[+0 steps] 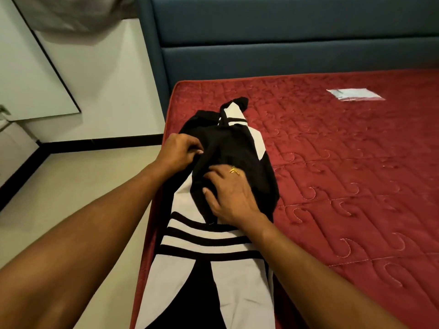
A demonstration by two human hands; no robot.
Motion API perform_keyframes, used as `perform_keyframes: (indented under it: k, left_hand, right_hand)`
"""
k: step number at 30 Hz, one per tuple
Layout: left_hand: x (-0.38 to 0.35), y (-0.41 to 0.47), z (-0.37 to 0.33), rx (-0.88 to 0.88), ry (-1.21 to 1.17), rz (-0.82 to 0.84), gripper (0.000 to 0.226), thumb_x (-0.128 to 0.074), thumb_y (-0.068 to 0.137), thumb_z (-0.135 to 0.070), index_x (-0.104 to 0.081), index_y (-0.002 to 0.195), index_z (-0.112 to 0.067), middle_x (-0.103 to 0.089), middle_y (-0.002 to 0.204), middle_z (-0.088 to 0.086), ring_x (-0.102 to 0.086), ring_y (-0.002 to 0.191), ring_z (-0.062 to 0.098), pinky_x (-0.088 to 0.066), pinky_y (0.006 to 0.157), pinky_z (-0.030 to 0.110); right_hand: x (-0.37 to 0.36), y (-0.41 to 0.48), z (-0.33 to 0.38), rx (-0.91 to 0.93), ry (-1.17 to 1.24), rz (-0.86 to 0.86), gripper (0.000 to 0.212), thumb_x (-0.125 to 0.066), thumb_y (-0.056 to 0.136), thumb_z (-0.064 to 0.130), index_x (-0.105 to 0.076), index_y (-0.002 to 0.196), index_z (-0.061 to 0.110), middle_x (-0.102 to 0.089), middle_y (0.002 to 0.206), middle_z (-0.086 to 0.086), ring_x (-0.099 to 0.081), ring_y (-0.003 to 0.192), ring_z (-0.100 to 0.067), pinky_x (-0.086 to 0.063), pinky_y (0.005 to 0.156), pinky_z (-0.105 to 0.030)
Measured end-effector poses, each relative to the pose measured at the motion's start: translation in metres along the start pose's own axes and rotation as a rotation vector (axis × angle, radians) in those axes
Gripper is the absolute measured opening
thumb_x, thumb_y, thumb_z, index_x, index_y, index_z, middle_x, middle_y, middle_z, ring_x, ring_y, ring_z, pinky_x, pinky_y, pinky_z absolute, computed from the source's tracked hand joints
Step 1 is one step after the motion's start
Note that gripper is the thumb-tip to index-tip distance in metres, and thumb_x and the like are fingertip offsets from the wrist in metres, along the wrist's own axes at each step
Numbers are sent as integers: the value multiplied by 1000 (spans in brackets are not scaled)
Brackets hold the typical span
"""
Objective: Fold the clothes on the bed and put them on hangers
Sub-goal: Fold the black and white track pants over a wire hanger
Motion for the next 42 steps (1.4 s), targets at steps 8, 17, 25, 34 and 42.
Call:
perform_keyframes:
  k: [8,17,25,34,42]
  left_hand:
    - [12,21,2,116,-28,-136,9,-72,91,-21,-77,91,-14,-76,87,4,-70,82,23,-57,78,37]
    - [27,18,-2,29,-17,-124,10,-70,93,-28,-76,95,-21,-75,89,-1,-69,81,18,-59,78,44]
    - [35,-1,-8,-54,32,-149,6,-72,93,-23,-76,96,-19,-75,91,-2,-69,80,18,-58,74,39]
    - [13,-33,-12,-98,208,77,4,-76,84,-23,-76,88,-22,-70,88,-4,-63,87,20,-54,76,39]
    - [20,-44,-22,-37,281,156,22,-63,85,-37,-75,83,-19,-67,83,-4,-59,86,18,-52,77,36]
  right_hand:
    - [-18,-3,14,65,-6,172,47,-48,99,43,-50,140,20,-61,135,-3,-52,127,-26,-42,104,-46]
    - [-43,33,-5,-201,-92,369,90,-25,98,74,-20,161,11,-41,157,-14,-28,149,-38,-21,121,-52]
    - [-44,22,-10,-253,261,448,88,-37,92,80,-29,154,17,-47,149,-13,-47,135,-38,-41,109,-56]
    - [-21,-4,-32,-305,35,572,66,-38,102,64,-49,137,10,-54,135,-20,-52,126,-39,-43,107,-51]
    - [65,12,-51,-292,71,-54,32,-57,92,38,-62,71,14,-60,61,1,-58,59,-19,-36,54,-29]
Point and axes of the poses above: each hand's wrist, its own y-axis towards the middle knuckle, its own x-axis out of the back of the hand, z = x × y, the point moved 7 cm from there along y, towards the middle knuckle
